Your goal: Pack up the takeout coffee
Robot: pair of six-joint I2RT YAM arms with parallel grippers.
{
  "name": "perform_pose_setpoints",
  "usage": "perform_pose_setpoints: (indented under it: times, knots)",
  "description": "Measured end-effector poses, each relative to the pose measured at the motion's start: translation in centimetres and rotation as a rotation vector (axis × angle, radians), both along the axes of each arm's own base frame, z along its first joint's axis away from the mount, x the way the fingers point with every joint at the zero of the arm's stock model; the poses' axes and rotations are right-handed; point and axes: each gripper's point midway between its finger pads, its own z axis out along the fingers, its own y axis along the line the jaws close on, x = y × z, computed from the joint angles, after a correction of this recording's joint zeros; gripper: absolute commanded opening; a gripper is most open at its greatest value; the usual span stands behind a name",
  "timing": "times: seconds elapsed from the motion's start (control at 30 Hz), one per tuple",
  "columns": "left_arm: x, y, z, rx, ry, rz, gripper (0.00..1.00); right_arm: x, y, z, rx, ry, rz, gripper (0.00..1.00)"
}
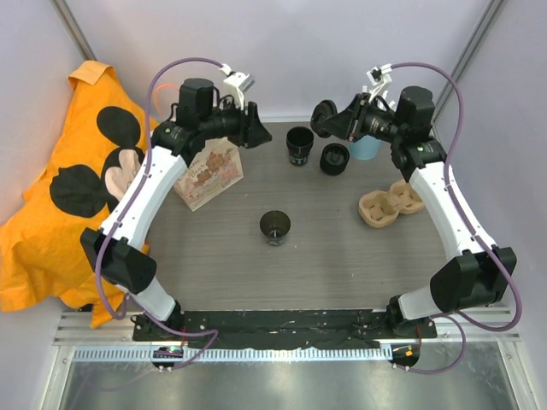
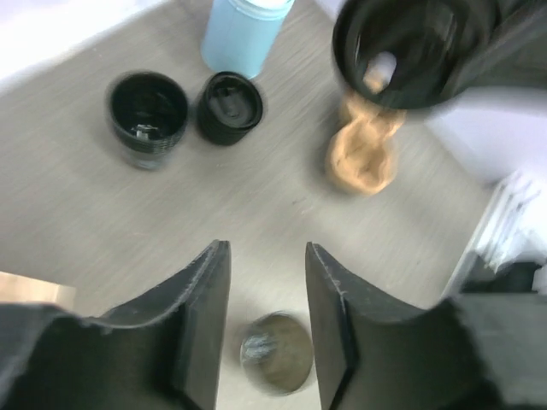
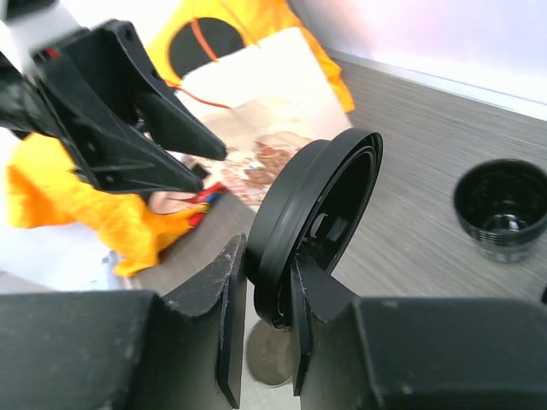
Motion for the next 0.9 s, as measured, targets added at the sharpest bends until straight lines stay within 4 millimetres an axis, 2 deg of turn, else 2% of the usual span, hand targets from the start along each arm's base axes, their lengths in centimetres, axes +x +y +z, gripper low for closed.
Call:
perform_pose_setpoints:
  times: [0.03, 0.17, 0.23, 0.3, 0.33, 0.43, 0.5, 0.6, 0.67, 0.73, 0.9]
  knots:
    - [-0.3, 0.3, -0.1, 0.040, -0.052, -0.027, 0.59, -0.3, -0.2, 0.5, 0.012, 0.001, 0.014, 0.20]
    - [-1.6, 1.3, 0.4, 0.193, -0.261, -0.137, 0.66, -1.6, -0.4, 2.0, 0.049, 0.010, 0.080, 0.21]
    - [-2.2, 1.9, 0.9, 0.269, -0.379, -0.192, 0.79, -2.5, -0.3, 2.4, 0.060, 0.017, 0.116, 0.21]
    - [-3.0, 2.4, 1.4, 0.352, -0.521, -0.262, 0.86, -3.3, -0.2, 2.7, 0.067, 0.018, 0.151, 0.21]
    - [-3.5, 2.6, 1.5, 0.390, -0.593, -0.298, 0.94, -3.6, -0.1, 2.8, 0.069, 0.018, 0.165, 0.21]
    - [-5.3, 3.1, 1.0, 0.504, -0.844, -0.422, 1.00, -4.6, 0.1, 3.0, 0.079, 0.027, 0.213, 0.21]
    - [-7.1, 3.3, -0.6, 0.570, -1.044, -0.517, 1.00, -5.2, 0.3, 3.1, 0.088, 0.041, 0.245, 0.21]
    - [-8.5, 2.0, -2.9, 0.609, -1.292, -0.630, 0.99, -6.0, 0.5, 3.0, 0.099, 0.063, 0.289, 0.21]
    - [-8.6, 0.5, -3.4, 0.614, -1.376, -0.683, 1.00, -6.3, 0.5, 2.8, 0.102, 0.073, 0.309, 0.21]
    - [-8.6, -1.5, -2.8, 0.613, -1.487, -0.722, 1.00, -6.6, 0.6, 2.4, 0.105, 0.089, 0.326, 0.21]
    - [-9.3, -4.1, -0.6, 0.596, -1.704, -0.773, 1.00, -7.0, 0.7, 0.7, 0.112, 0.149, 0.348, 0.21]
